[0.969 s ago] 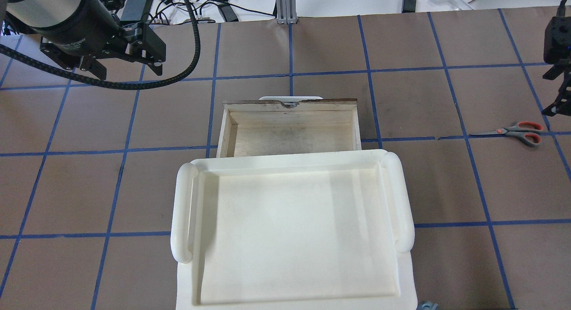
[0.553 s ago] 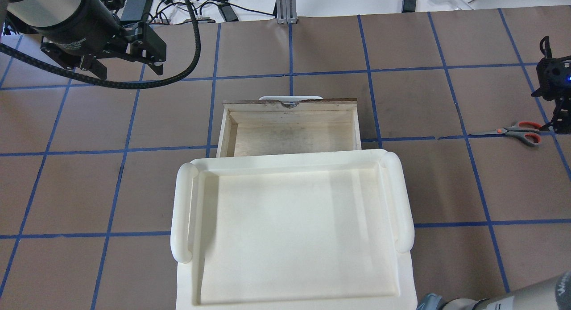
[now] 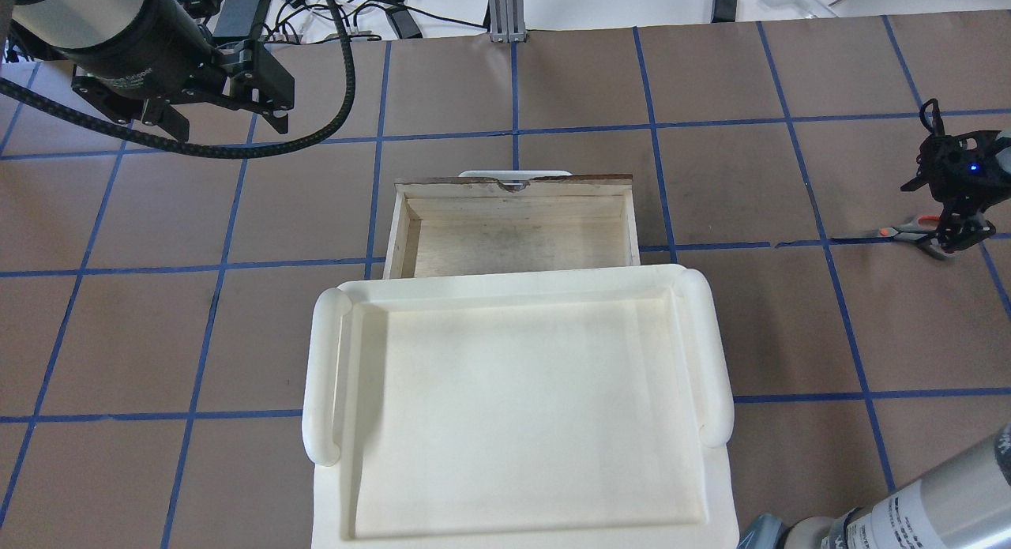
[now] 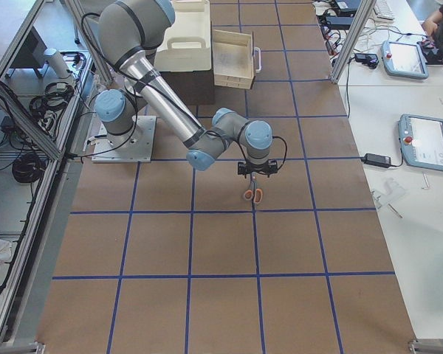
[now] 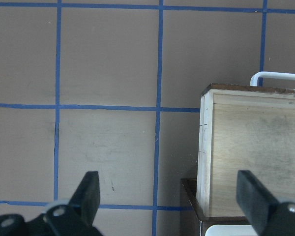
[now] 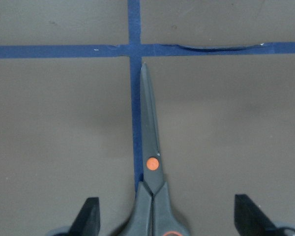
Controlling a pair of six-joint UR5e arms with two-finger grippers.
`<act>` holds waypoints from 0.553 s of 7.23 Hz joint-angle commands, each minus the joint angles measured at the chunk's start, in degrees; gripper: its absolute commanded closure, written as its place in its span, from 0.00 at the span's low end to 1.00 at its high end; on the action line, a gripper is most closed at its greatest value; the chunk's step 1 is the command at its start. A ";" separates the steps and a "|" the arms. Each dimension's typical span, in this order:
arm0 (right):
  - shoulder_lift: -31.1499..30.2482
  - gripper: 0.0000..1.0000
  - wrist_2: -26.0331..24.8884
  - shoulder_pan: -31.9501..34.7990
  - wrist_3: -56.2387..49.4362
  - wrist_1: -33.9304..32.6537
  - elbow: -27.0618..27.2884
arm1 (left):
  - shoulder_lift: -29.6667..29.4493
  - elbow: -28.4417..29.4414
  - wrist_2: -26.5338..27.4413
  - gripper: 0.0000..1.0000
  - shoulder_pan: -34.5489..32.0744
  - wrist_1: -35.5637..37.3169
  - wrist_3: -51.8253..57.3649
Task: Put scissors in drawer and close it
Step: 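Lower the right gripper and grasp the scissors by the pivot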
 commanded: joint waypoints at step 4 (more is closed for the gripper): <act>2.80 0.00 -5.89 0.63 0.26 -3.34 0.24 | -0.02 0.00 -0.02 0.00 0.03 0.00 -0.03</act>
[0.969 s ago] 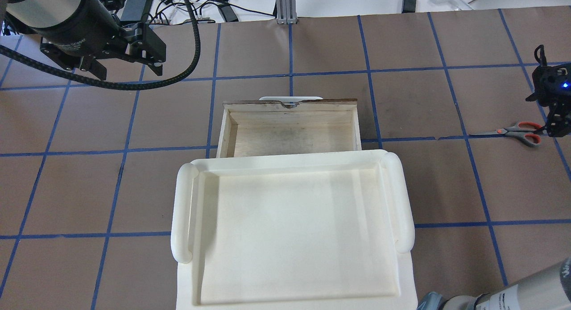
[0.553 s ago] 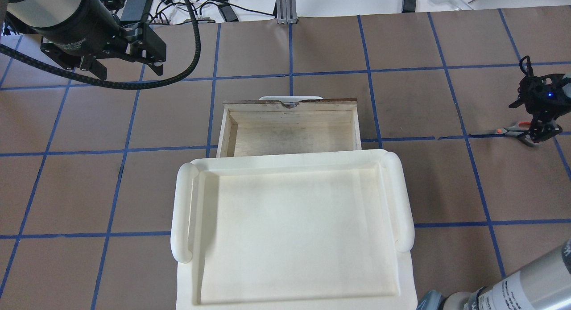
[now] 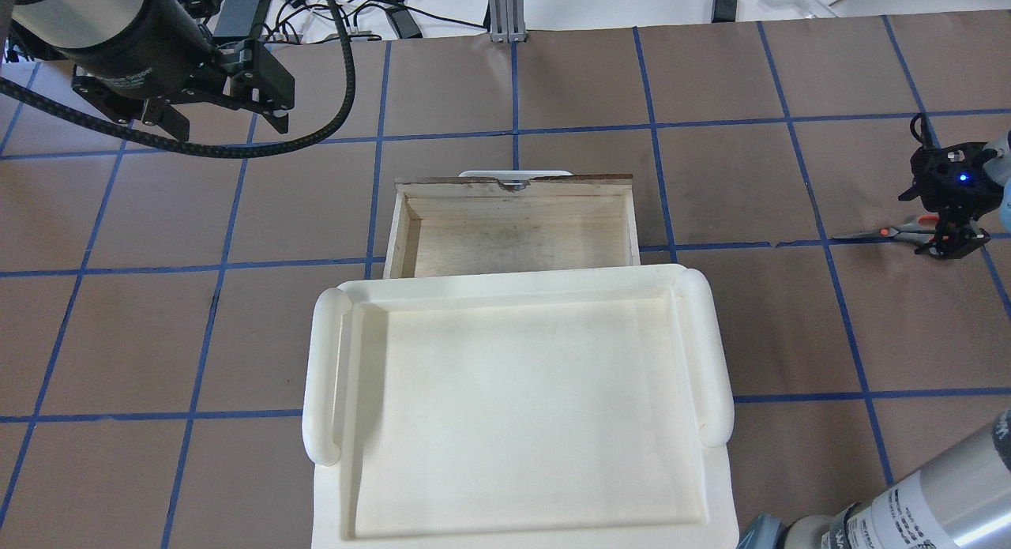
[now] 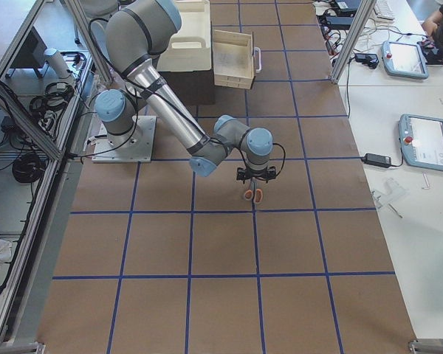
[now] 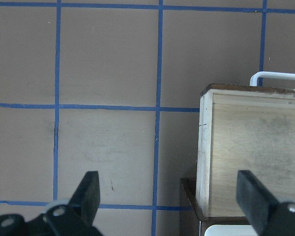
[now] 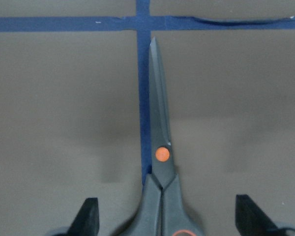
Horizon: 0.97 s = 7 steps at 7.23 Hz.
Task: Put scissors in drawer and close it
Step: 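Lower the right gripper and grasp the scissors by the pivot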
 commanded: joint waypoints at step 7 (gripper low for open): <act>1.96 0.91 -3.06 1.38 0.56 -1.52 0.00 | -0.03 0.09 0.00 0.00 0.10 0.09 0.00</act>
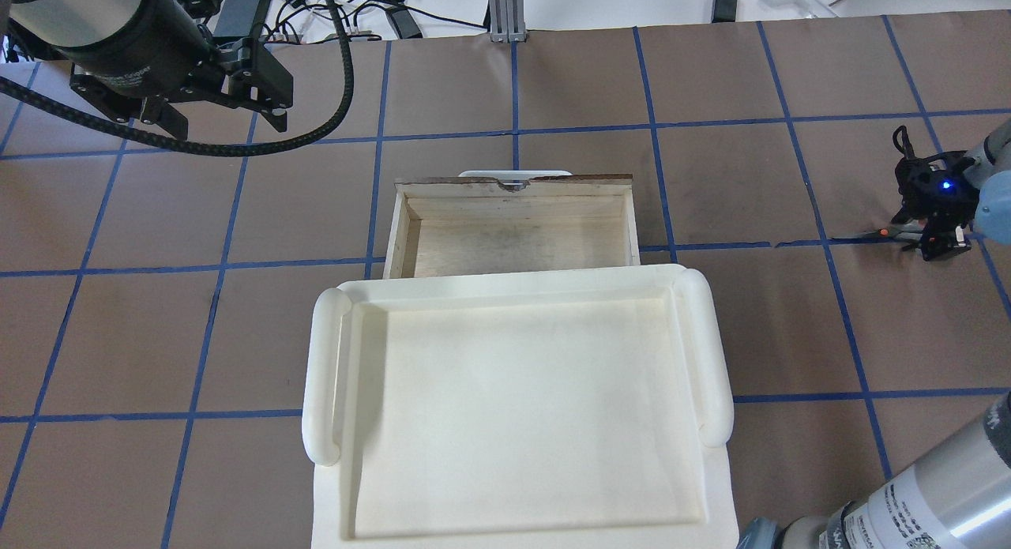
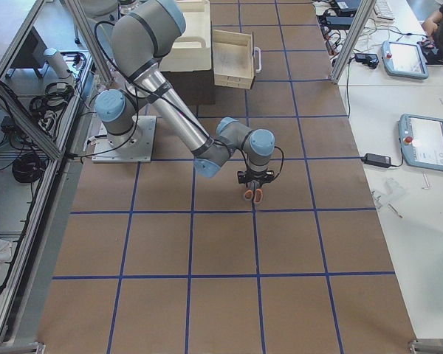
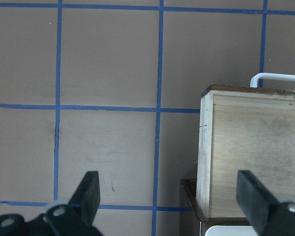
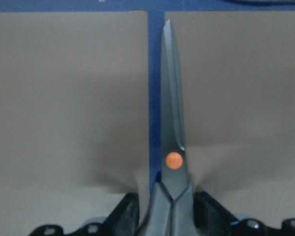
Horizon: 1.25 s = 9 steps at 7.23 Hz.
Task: Put scissors in drawer and close it
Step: 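Lower the right gripper and grasp the scissors by the pivot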
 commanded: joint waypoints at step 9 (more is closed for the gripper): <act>-18.86 1.00 -0.20 17.97 31.61 17.14 -5.68 | -0.01 -0.08 0.00 0.00 -0.09 -0.09 0.00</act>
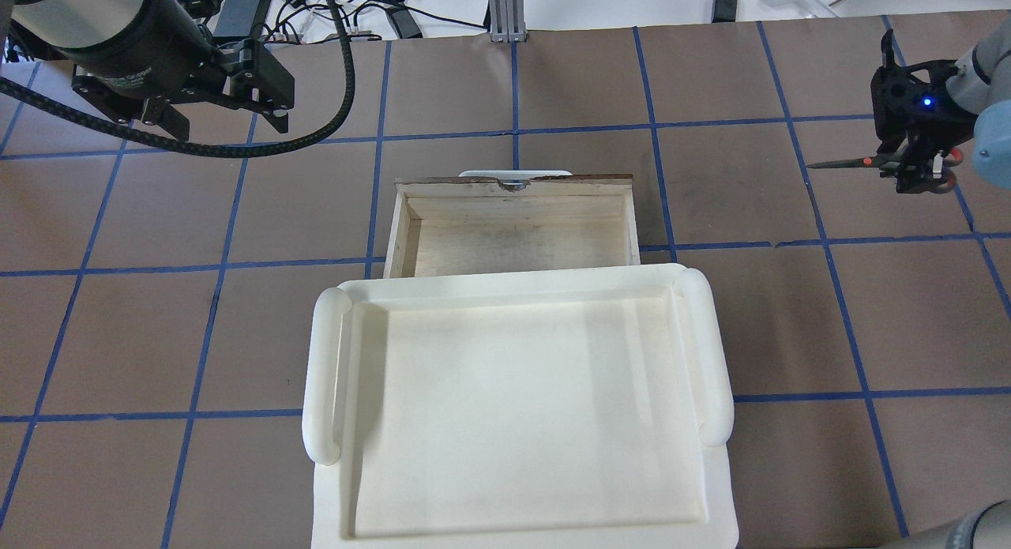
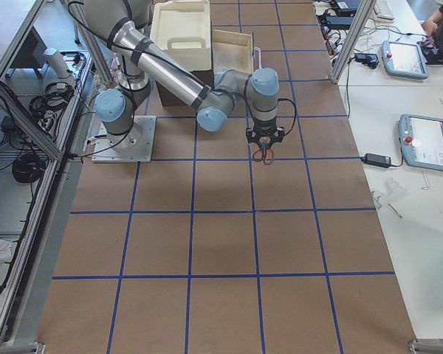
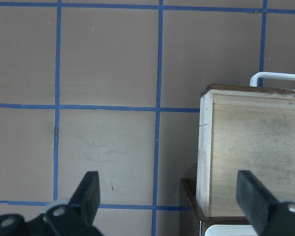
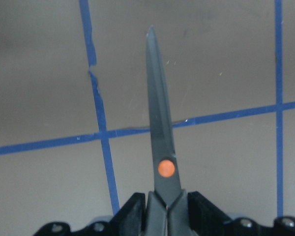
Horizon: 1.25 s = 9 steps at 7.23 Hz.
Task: Put scissors in drawer and close it
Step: 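Carry the scissors with the right gripper over the open drawer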
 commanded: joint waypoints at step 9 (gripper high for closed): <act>1.62 1.00 -3.82 43.66 56.05 8.56 -8.20 | 0.05 0.00 0.00 0.00 0.00 0.00 0.00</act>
